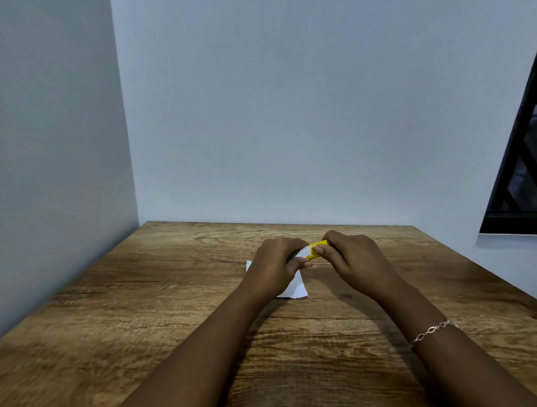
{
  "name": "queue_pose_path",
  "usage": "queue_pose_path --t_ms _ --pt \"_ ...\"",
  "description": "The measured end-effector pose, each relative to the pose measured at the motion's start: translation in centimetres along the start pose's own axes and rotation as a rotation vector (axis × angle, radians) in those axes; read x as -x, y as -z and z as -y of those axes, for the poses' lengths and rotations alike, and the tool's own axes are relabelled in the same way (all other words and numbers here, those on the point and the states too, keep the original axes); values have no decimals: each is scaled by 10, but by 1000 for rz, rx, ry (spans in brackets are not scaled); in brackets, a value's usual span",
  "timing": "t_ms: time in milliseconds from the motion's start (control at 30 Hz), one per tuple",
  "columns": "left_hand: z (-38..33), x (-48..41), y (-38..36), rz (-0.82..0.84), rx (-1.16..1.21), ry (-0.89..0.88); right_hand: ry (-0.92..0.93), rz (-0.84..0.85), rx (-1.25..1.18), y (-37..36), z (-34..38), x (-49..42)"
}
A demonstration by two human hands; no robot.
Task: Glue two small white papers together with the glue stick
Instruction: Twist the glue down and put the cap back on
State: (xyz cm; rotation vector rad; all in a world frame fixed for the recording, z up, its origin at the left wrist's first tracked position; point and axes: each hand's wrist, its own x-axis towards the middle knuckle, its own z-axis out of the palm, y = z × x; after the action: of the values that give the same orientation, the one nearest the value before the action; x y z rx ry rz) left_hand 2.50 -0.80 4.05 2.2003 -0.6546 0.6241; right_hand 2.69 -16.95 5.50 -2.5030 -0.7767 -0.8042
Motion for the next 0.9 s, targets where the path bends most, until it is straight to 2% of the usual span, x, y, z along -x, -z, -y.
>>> queue_pose_path --t_ms 200,300,433,800,900 --pt "-5 4 -2 -3 -32 -95 -107 -84 27 -4 1 1" --pt "-2 2 3 35 14 -21 -34 -109 -19 -2 5 1" --pt "8 2 7 98 61 23 85 21 -53 -2 7 0" --pt "1 3 -4 -39 4 -21 -73 -12 14 -9 4 -2" --pt "-4 5 -4 -35 80 -27 -132 -103 -118 -9 9 1"
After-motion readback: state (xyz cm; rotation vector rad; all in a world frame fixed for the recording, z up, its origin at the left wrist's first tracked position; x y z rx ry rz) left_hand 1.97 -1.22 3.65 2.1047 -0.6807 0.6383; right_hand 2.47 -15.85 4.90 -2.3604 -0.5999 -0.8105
